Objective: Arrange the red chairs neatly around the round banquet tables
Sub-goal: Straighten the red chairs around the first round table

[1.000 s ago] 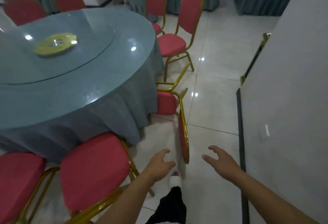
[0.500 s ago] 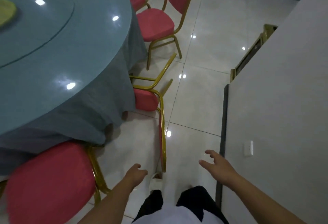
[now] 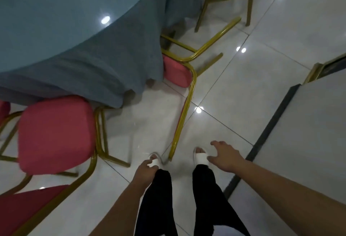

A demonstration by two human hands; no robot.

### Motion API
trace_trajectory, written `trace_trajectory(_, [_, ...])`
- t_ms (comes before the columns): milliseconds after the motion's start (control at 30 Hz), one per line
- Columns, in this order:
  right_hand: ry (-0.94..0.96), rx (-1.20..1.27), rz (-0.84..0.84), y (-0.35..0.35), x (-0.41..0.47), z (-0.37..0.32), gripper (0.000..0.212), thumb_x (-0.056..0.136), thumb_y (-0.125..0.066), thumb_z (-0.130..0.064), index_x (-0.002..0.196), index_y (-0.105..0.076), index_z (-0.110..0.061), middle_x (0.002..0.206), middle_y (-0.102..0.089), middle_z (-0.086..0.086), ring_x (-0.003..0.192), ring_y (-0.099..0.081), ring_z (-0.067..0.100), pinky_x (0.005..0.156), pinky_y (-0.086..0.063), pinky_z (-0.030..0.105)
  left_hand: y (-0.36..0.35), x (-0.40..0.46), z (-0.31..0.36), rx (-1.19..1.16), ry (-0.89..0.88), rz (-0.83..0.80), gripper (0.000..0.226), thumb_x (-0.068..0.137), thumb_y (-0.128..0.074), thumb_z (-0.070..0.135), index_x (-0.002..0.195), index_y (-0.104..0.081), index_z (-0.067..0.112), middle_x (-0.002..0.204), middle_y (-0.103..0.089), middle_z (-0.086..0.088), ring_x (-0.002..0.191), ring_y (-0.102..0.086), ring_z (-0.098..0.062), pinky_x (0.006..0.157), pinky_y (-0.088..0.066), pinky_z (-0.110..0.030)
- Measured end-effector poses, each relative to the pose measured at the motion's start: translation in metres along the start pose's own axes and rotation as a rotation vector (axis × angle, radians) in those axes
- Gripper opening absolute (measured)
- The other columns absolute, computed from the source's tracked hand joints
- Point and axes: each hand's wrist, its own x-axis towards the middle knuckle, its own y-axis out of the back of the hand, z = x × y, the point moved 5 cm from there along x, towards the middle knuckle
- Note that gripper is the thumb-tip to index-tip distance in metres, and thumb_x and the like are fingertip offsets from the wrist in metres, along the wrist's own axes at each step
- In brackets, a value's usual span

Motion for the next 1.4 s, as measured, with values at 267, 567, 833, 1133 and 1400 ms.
trace_trajectory(267, [0.167,-0.385,0.093,-0.025,0.132,-0.039,0.073,0.094,-0.052,-0.045,0.155,-0.018,-0.024,0.159,-0.022,0.009,0.143,-0.024,0.031,0.111,-0.028,0.047,-0.068,0.106,-0.012,-0.127,0.012,-0.088,0.079,0.083,-0.072,0.029,0.151,-0.034,0.014,0.136,-0.052,-0.004,0.115,-0.053,-0.015,0.088,-0.04,-0.023])
trace_trajectory(567, [0.607,-1.025,0.125,-0.087,0.226,-0.12,0.058,0.086,-0.061,-0.012,0.142,-0.045,-0.02,0.151,-0.039,0.01,0.148,-0.016,0.034,0.116,0.002,0.064,-0.109,0.241,-0.035,0.071,-0.16,-0.117,0.082,0.075,-0.078,0.034,0.147,-0.04,0.021,0.133,-0.051,0.004,0.122,-0.054,-0.025,0.098,-0.048,-0.035])
trace_trajectory(833, [0.399,-1.352,-0.006,-0.118,0.265,-0.131,0.052,0.084,-0.069,-0.022,0.134,-0.055,-0.016,0.134,-0.054,0.011,0.13,-0.041,0.036,0.111,-0.007,0.071,-0.133,0.248,-0.037,0.283,-0.345,0.026,0.052,0.096,-0.052,0.017,0.146,-0.037,0.016,0.116,-0.06,-0.006,0.099,-0.062,-0.023,0.078,-0.049,-0.03])
trace_trajectory(1133, [0.428,-1.306,0.043,-0.05,0.158,-0.214,0.051,0.085,-0.065,-0.009,0.135,-0.053,-0.011,0.136,-0.054,0.015,0.131,-0.041,0.036,0.112,-0.008,0.073,-0.015,0.136,0.006,0.432,-0.382,0.185,0.033,0.087,-0.053,0.023,0.119,-0.059,0.026,0.082,-0.054,0.005,0.074,-0.059,-0.018,0.061,-0.042,-0.024])
trace_trajectory(1400, [0.68,-1.078,0.189,0.035,-0.004,-0.295,0.032,0.082,-0.057,-0.004,0.106,-0.067,-0.023,0.108,-0.065,0.001,0.098,-0.062,0.026,0.086,-0.05,0.039,0.123,-0.057,0.072,0.48,-0.534,0.369,0.033,0.08,-0.051,0.034,0.111,-0.06,0.038,0.064,-0.047,0.01,0.065,-0.051,-0.016,0.054,-0.032,-0.023])
